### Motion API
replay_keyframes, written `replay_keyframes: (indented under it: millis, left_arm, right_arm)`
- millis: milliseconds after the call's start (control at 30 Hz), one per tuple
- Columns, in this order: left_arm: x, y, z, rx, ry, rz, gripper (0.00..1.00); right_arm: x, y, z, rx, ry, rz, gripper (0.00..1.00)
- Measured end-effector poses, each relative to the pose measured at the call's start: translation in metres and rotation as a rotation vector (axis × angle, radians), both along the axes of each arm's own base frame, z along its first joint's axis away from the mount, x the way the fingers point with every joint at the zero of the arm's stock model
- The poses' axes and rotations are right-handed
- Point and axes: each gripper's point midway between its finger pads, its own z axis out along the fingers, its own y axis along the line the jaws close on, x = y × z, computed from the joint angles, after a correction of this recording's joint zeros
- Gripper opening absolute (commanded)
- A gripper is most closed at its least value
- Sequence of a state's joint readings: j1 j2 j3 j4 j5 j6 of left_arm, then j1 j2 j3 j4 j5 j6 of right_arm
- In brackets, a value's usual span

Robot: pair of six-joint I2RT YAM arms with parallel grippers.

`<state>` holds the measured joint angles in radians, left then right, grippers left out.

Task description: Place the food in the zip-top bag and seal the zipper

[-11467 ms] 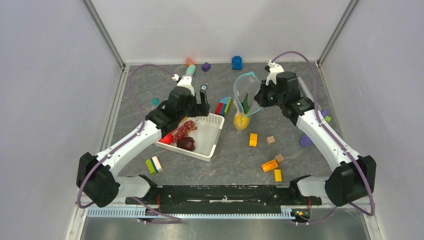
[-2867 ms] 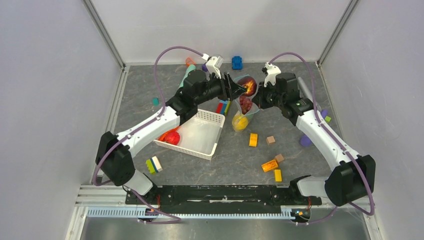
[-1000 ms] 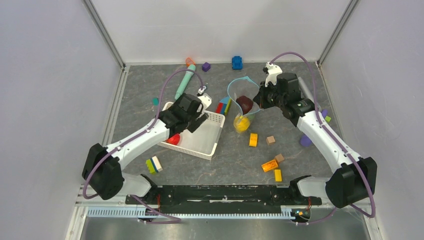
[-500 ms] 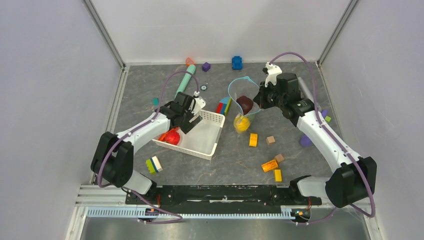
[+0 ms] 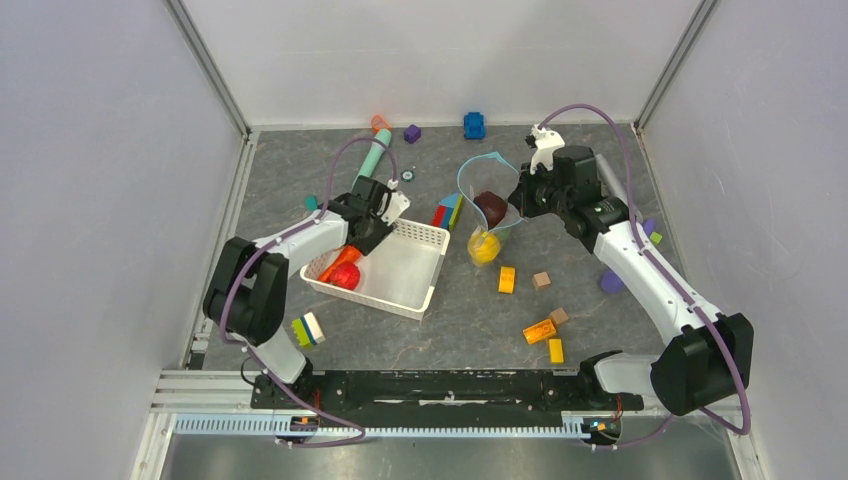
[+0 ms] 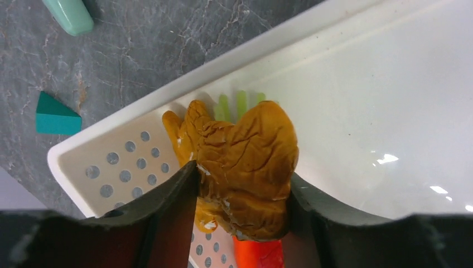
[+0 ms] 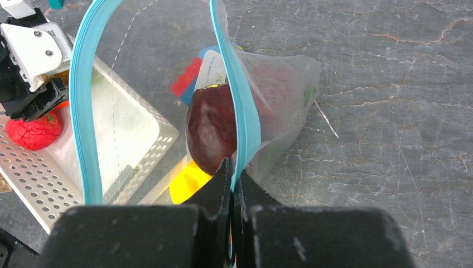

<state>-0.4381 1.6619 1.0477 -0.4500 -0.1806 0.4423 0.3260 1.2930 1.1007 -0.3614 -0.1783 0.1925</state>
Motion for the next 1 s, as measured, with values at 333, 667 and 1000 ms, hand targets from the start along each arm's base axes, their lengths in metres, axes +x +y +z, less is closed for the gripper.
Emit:
replay_keyframes:
  millis: [333, 667, 1000]
  left_arm:
    - [0.016, 0.005, 0.012, 0.029, -0.054, 0.028, 0.13]
    - [0.012, -0.003, 0.049, -0.071, -0.114, 0.059, 0.02]
    - [-0.007, -0.061, 0.204, -0.599, -0.442, -0.080, 0.03]
  right_arm:
    - [-0.001, -0.001, -0.001, -0.005, 0.006, -0.003, 0.00]
    - [0.000, -0.001, -0.004, -0.007, 0.015, -0.003, 0.00]
    - [-0.001, -0.001, -0.005, -0.008, 0.018, -0.003, 0.00]
